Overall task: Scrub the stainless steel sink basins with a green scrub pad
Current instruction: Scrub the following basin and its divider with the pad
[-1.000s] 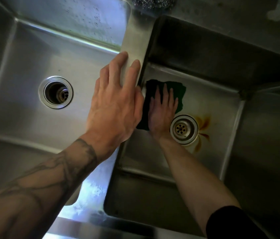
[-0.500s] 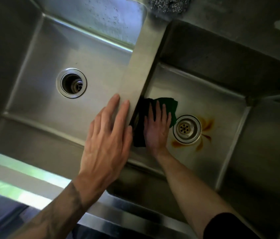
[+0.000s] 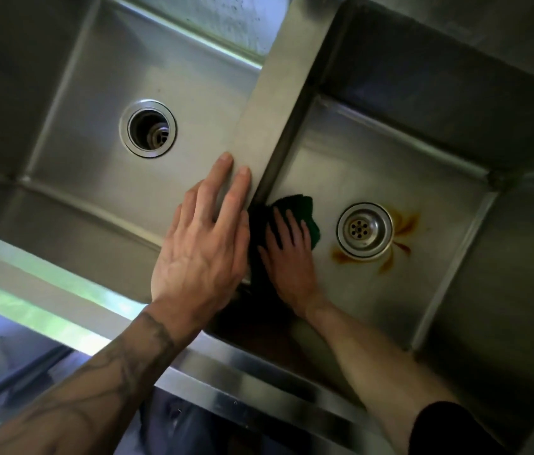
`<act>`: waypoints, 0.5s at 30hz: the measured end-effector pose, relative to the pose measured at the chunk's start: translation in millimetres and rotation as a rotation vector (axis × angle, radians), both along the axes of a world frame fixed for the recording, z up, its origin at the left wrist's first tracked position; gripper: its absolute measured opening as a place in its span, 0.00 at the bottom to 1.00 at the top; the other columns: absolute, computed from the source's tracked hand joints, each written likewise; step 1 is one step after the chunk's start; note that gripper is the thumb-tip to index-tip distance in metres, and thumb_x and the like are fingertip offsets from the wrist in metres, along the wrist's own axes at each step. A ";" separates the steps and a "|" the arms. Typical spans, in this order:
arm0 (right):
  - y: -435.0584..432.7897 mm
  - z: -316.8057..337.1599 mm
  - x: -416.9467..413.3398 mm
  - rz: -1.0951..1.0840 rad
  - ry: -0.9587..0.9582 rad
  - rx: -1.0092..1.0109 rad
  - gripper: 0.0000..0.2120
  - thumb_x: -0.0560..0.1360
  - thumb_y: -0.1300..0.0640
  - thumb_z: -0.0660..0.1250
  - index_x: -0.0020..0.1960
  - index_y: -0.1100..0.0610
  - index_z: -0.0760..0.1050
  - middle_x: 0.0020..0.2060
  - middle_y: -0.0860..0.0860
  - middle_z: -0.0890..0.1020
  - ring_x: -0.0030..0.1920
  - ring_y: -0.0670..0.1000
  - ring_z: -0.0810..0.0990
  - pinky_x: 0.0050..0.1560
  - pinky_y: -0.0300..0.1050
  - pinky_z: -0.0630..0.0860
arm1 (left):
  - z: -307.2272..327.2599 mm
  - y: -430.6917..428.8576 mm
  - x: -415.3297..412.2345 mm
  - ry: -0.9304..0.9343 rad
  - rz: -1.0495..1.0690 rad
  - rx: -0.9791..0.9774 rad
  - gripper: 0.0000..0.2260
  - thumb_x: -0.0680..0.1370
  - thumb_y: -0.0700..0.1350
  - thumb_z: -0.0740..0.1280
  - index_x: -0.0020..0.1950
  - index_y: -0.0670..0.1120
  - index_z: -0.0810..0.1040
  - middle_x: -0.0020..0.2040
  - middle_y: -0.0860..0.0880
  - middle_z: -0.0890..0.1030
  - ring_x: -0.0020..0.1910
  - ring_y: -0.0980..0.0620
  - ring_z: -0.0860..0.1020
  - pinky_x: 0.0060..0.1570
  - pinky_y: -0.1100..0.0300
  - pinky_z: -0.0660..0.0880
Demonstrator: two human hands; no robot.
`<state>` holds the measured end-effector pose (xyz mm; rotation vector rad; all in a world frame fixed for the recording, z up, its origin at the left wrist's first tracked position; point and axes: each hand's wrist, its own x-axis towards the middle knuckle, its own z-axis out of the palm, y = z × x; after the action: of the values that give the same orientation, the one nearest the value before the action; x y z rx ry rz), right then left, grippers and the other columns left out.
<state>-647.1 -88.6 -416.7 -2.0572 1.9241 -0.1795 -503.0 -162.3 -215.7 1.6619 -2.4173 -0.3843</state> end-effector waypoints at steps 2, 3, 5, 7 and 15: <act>24.1 0.6 -31.2 0.195 -0.001 -0.021 0.24 0.85 0.49 0.62 0.78 0.57 0.69 0.80 0.57 0.66 0.80 0.62 0.63 0.78 0.65 0.60 | 0.1 0.4 0.0 0.003 0.005 -0.004 0.22 0.89 0.46 0.56 0.84 0.44 0.66 0.83 0.42 0.65 0.71 0.37 0.74 0.68 0.40 0.75; 35.1 1.8 -45.6 0.240 0.020 -0.018 0.24 0.85 0.48 0.61 0.79 0.56 0.68 0.80 0.56 0.66 0.80 0.61 0.63 0.79 0.64 0.60 | 0.3 -0.1 -0.1 0.005 0.006 0.000 0.23 0.89 0.46 0.56 0.84 0.44 0.66 0.83 0.42 0.65 0.71 0.37 0.73 0.67 0.40 0.76; 45.5 4.9 -62.2 0.194 0.032 0.008 0.25 0.86 0.47 0.58 0.79 0.55 0.67 0.80 0.56 0.65 0.80 0.61 0.63 0.80 0.64 0.58 | -0.4 -0.2 -0.7 -0.001 0.008 -0.002 0.23 0.89 0.46 0.56 0.84 0.44 0.66 0.83 0.42 0.65 0.71 0.37 0.73 0.66 0.40 0.77; 34.3 6.7 -51.7 0.059 0.041 0.021 0.26 0.85 0.46 0.57 0.80 0.55 0.66 0.79 0.56 0.66 0.79 0.61 0.63 0.79 0.64 0.58 | -1.4 0.2 -0.8 -0.002 0.007 -0.006 0.23 0.88 0.46 0.56 0.84 0.44 0.66 0.83 0.42 0.65 0.71 0.38 0.73 0.65 0.40 0.77; 25.2 -4.1 -35.4 0.289 0.038 -0.029 0.27 0.84 0.46 0.65 0.79 0.56 0.68 0.79 0.57 0.68 0.79 0.62 0.64 0.79 0.64 0.60 | -1.5 0.4 0.3 0.008 -0.002 0.006 0.23 0.89 0.46 0.56 0.84 0.44 0.65 0.83 0.41 0.64 0.71 0.36 0.73 0.66 0.39 0.76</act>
<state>-682.4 -63.4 -420.8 -2.3425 1.6270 -0.1022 -502.7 -162.0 -217.2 1.6570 -2.4149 -0.3986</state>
